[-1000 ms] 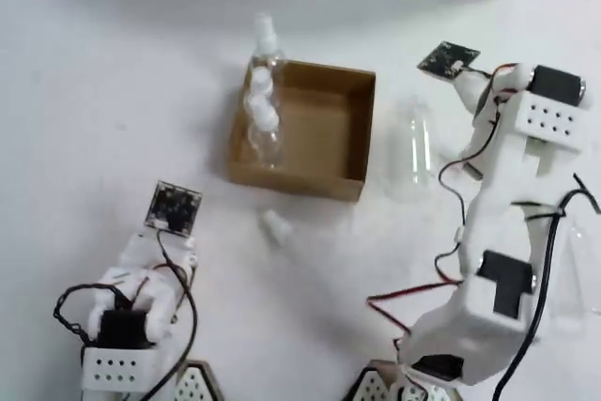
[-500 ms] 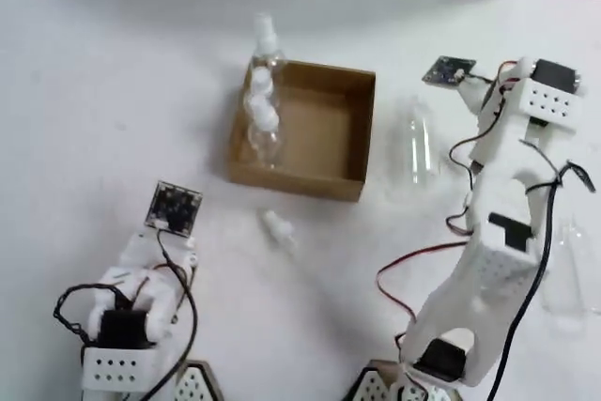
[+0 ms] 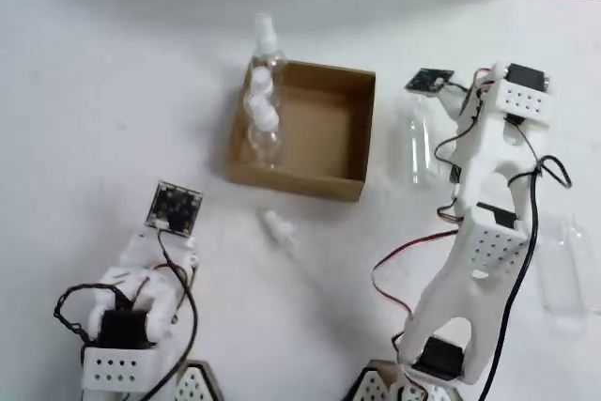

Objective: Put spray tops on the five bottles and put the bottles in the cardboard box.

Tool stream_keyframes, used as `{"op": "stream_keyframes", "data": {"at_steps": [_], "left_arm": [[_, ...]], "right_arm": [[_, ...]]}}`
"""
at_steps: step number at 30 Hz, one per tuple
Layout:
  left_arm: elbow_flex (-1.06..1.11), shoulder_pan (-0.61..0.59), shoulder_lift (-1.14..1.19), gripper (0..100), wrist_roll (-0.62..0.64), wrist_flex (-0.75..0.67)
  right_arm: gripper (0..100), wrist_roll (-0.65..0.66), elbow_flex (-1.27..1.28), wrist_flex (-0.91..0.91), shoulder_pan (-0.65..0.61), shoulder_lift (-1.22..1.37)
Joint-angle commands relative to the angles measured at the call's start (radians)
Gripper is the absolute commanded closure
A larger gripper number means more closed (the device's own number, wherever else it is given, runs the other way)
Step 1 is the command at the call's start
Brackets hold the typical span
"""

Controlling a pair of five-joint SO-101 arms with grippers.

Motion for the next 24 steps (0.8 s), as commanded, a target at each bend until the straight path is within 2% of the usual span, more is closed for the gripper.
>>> {"op": "stream_keyframes", "data": {"at_steps": [1, 8, 10, 13, 19, 24], "left_arm": [[0.0, 0.013, -0.016, 92, -0.012, -0.002], [0.0, 0.013, -0.016, 92, -0.012, -0.002], [0.0, 0.013, -0.016, 92, -0.012, 0.0], [0.0, 0.013, -0.016, 92, -0.012, 0.0], [0.0, 0.013, -0.016, 92, -0.012, 0.0], [0.0, 0.013, -0.016, 92, -0.012, 0.0]], "right_arm": [[78.1, -0.017, -0.043, 0.022, -0.033, 0.002], [79.3, -0.014, -0.046, -0.064, -0.03, 0.113], [84.4, -0.015, -0.084, -0.077, -0.025, 0.154], [98.3, -0.018, -0.213, -0.051, -0.01, 0.202], [98.1, -0.173, -0.496, 0.036, 0.042, 0.223], [98.4, -0.221, -0.482, 0.038, 0.065, 0.162]]}}
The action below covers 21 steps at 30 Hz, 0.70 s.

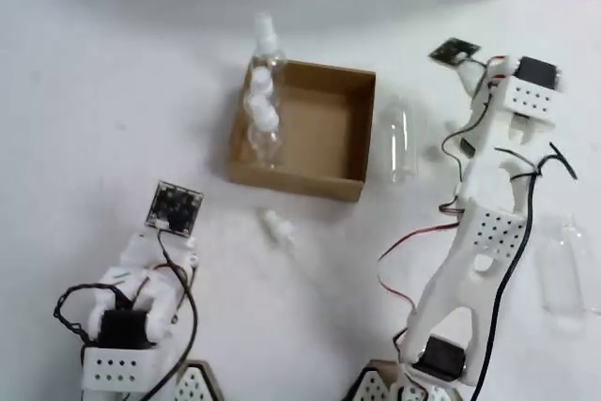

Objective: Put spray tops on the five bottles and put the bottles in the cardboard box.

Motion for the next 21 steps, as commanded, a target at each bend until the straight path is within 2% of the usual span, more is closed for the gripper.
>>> {"op": "stream_keyframes", "data": {"at_steps": [1, 3, 6, 12, 16, 21], "left_arm": [[0.0, 0.013, -0.016, 92, -0.012, 0.0], [0.0, 0.013, -0.016, 92, -0.012, 0.0], [0.0, 0.013, -0.016, 92, -0.012, 0.0], [0.0, 0.013, -0.016, 92, -0.012, 0.0], [0.0, 0.012, -0.016, 92, -0.012, 0.0], [0.0, 0.008, -0.016, 92, -0.012, 0.005]], "right_arm": [[98.4, -0.025, -0.008, 0.031, 0.018, -0.105], [98.4, -0.038, 0.046, 0.031, 0.018, -0.165], [98.4, -0.144, 0.166, 0.031, 0.015, -0.302], [98.4, -0.269, 0.529, 0.031, -0.048, -0.657], [98.4, -0.4, 0.764, 0.03, -0.142, -0.857], [98.4, -0.592, 0.956, 0.028, -0.325, -1.012]]}}
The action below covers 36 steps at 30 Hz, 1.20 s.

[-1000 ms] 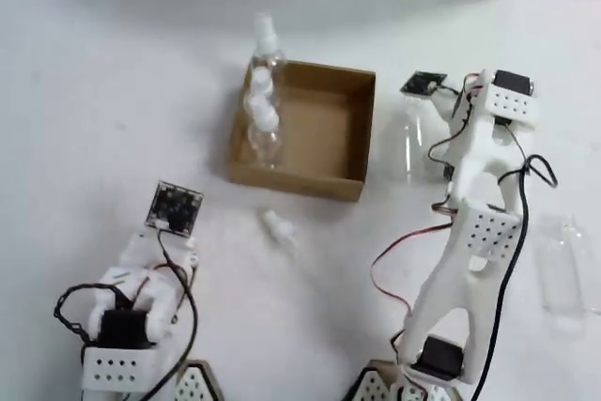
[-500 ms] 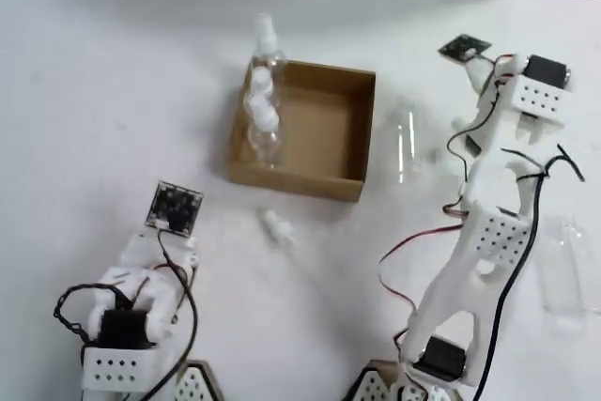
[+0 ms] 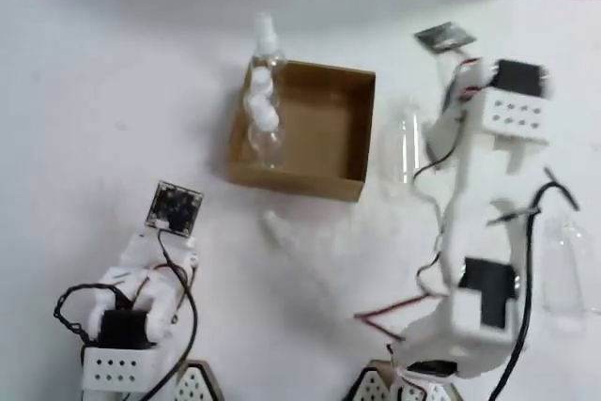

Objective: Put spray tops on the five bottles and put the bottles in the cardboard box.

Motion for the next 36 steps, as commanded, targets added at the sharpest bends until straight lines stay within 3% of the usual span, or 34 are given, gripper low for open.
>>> {"op": "stream_keyframes", "data": {"at_steps": [1, 13, 20, 29, 36], "left_arm": [[0.0, 0.008, -0.016, 92, -0.012, 0.006], [0.0, 0.007, -0.016, 92, -0.012, 0.006], [0.0, 0.007, -0.016, 92, -0.012, 0.006], [0.0, 0.007, -0.016, 92, -0.012, 0.006], [0.0, 0.007, -0.016, 92, -0.012, 0.0]], "right_arm": [[98.4, -0.155, 0.081, 0.028, -0.143, -0.13], [98.4, -0.466, 0.152, 0.028, -0.664, -0.176], [98.4, -0.489, 0.172, -0.068, -0.897, -0.156], [97.4, -0.497, 0.244, -0.263, -0.964, 0.124], [77.2, -0.499, 0.15, -0.159, -0.966, 0.2]]}}
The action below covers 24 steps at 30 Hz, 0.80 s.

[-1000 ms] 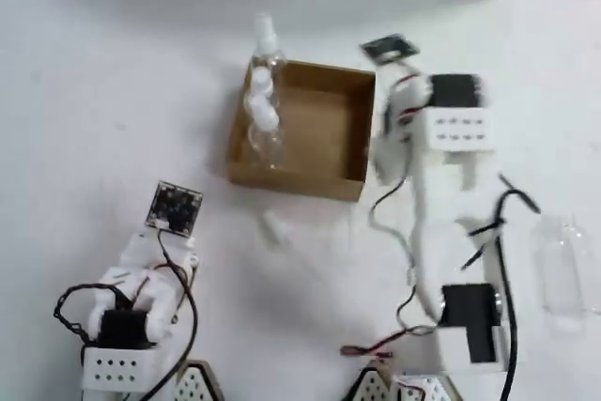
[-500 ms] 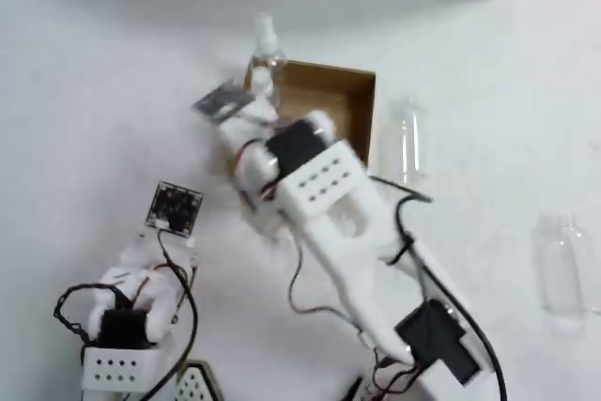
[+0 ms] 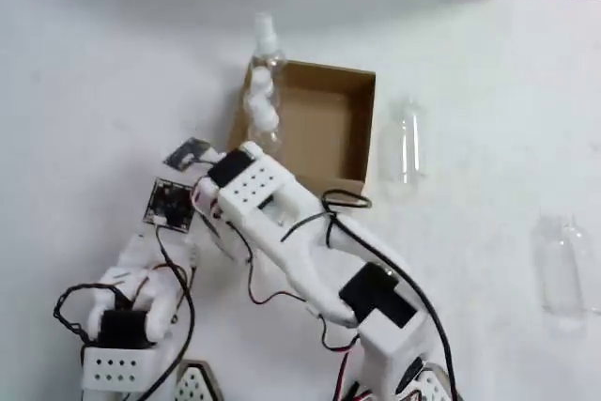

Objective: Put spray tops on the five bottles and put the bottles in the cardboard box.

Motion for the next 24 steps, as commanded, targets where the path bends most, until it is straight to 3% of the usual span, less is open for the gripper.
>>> {"op": "stream_keyframes", "data": {"at_steps": [1, 7, 12, 18, 24], "left_arm": [[0.0, 0.007, -0.016, 92, -0.015, 0.0], [0.0, 0.007, -0.016, 92, -0.015, 0.0], [0.0, 0.007, -0.016, 92, -0.015, 0.0], [0.0, 0.007, -0.016, 92, -0.015, 0.0], [0.0, 0.007, -0.016, 92, -0.015, 0.0]], "right_arm": [[77.2, -0.011, -0.098, 0.073, -0.016, -0.013], [77.2, -0.003, -0.222, 0.229, -0.012, -0.067], [79.0, -0.003, -0.206, 0.237, 0.051, -0.177], [98.8, -0.002, -0.155, 0.237, 0.232, -0.334], [98.2, -0.002, -0.018, 0.237, 0.475, -0.489]]}}
